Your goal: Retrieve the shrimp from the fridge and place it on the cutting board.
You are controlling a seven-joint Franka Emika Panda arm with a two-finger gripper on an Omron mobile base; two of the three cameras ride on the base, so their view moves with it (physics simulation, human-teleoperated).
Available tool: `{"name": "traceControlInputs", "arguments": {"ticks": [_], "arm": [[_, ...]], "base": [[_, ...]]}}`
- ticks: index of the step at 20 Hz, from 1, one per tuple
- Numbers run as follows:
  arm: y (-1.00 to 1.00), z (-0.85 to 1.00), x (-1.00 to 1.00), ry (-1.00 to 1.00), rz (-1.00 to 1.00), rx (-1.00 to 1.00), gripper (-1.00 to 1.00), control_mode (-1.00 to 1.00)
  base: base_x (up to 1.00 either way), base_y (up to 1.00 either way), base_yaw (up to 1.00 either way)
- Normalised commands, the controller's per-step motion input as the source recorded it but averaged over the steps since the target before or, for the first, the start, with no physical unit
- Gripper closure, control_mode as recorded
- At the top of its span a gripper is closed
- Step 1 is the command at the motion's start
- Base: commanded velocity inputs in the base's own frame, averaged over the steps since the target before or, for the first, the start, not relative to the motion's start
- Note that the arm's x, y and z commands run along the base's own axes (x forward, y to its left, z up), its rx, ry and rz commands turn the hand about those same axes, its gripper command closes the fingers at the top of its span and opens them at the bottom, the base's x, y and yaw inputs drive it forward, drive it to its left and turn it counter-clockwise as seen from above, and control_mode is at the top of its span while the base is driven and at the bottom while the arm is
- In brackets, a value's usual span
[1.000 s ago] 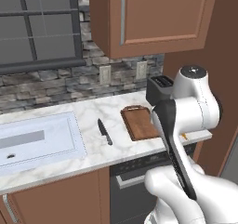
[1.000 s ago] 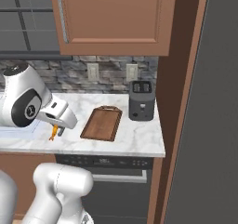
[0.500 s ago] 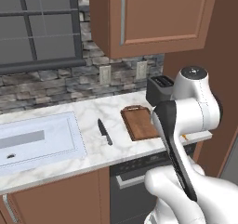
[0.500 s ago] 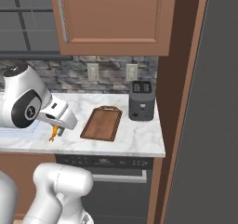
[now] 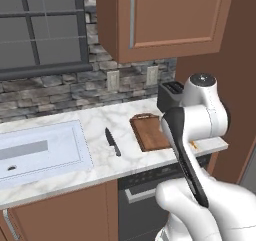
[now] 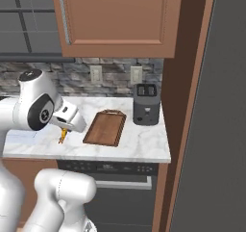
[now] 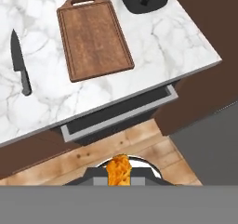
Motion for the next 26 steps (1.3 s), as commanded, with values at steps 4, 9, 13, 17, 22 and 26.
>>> {"name": "traceControlInputs", "arguments": {"ticks": [4, 9, 13, 17, 22, 26], "arm": [[-0.27, -0.44, 0.88, 0.0, 0.0, 0.05, 1.0, -1.0], [-0.08, -0.29, 1.0, 0.0, 0.0, 0.01, 1.0, -1.0], [0.09, -0.39, 0.99, 0.0, 0.0, 0.0, 1.0, -1.0], [0.09, -0.35, 0.97, 0.01, 0.0, 0.0, 1.0, -1.0], [0.0, -0.36, 0.79, 0.05, 0.0, 0.0, 1.0, -1.0], [0.0, -0.37, 0.58, 0.06, -0.01, 0.0, 1.0, -1.0]], "base": [[0.0, 0.0, 0.0], [0.0, 0.0, 0.0], [0.0, 0.0, 0.0], [0.0, 0.0, 0.0], [0.0, 0.0, 0.0], [0.0, 0.0, 0.0]]}}
